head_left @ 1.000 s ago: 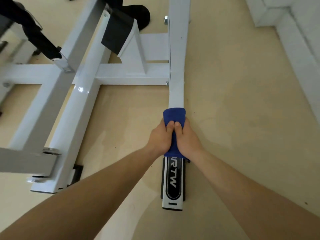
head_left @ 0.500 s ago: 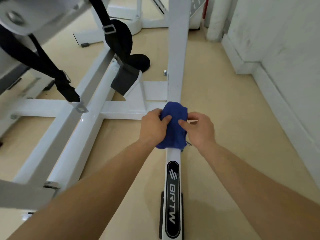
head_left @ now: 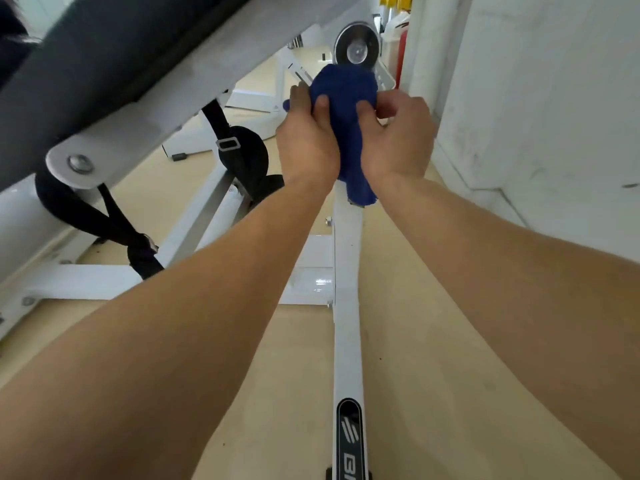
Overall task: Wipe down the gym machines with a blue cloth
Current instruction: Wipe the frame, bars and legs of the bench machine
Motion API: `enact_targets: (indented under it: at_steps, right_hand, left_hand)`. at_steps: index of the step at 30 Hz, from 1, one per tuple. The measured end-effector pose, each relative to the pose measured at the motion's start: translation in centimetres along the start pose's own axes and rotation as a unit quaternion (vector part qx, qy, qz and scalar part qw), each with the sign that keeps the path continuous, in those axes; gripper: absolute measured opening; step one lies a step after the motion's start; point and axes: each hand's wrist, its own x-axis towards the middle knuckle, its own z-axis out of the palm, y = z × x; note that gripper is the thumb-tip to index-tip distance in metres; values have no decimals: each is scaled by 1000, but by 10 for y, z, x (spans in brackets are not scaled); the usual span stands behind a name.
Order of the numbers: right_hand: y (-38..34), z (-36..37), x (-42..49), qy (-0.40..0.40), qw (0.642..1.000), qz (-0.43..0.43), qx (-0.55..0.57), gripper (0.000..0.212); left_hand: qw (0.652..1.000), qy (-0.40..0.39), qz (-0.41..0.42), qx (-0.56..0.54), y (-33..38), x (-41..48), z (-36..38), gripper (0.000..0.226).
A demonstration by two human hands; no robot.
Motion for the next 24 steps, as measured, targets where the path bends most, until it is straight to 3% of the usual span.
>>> enact_targets:
  at_steps: [6,10,14,18,20,24]
  right_hand:
    - [3,-16,-1,38,999,3,-23,8]
    - [14,-21,3,-22,999,38,-7,17]
    - [25,-13,-15,-19,999,38,-9,20]
    - [34,-12,-31,-81,992,89,32,23]
    - [29,-14,-34,-112,985,105,83,25]
    - [10,-15,-18,-130,990,30,51,34]
  left_hand:
    - [998,-63,-1,-18,5,-13,9,26]
    - [997,-70,-3,-38,11,-20,12,24]
    - [996,-81,-31,-27,8,-27,16,28]
    - [986,-142,-90,-15,-21,-45,18,25]
    - [982,-176,-66,23,-32,-54,13,27]
    - [992,-128,-22,11,-7,-34,3,29]
